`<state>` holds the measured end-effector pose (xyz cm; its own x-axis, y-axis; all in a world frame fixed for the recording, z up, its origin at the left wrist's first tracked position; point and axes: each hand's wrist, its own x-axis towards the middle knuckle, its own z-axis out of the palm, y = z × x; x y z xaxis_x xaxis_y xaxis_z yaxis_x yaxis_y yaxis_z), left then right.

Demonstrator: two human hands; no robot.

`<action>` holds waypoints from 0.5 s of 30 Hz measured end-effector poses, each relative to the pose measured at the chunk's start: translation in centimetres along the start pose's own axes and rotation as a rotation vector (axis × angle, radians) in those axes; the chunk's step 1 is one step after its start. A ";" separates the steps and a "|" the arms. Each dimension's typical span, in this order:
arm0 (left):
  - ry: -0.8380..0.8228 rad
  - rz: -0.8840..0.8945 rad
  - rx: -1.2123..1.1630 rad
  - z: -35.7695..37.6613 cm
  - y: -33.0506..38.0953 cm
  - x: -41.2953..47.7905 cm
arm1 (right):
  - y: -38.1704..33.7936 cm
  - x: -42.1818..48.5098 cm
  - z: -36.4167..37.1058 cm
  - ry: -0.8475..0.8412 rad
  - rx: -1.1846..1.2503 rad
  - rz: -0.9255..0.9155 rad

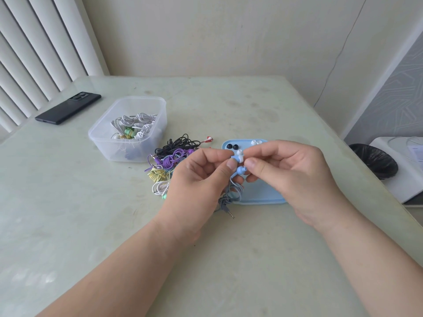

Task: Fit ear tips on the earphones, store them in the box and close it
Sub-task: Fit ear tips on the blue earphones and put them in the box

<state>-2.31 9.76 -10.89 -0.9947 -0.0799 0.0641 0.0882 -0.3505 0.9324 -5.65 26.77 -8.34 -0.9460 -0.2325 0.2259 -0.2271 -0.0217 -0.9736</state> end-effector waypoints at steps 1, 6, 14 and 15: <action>-0.005 -0.008 -0.004 0.0 0.0 0.0 | 0.0 0.0 -0.1 -0.012 -0.058 -0.016; -0.036 -0.015 0.004 0.3 0.1 -0.2 | -0.3 0.0 -0.5 -0.036 -0.142 -0.060; -0.069 -0.114 0.024 -0.2 0.2 0.0 | -0.4 -0.3 -0.8 -0.064 -0.346 -0.150; -0.082 -0.145 0.013 -0.2 0.3 0.0 | -0.4 -0.2 -0.8 -0.065 -0.353 -0.160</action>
<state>-2.29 9.44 -10.73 -0.9980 0.0471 -0.0431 -0.0566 -0.3403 0.9386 -5.52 27.60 -7.97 -0.8784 -0.3143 0.3601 -0.4465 0.2704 -0.8529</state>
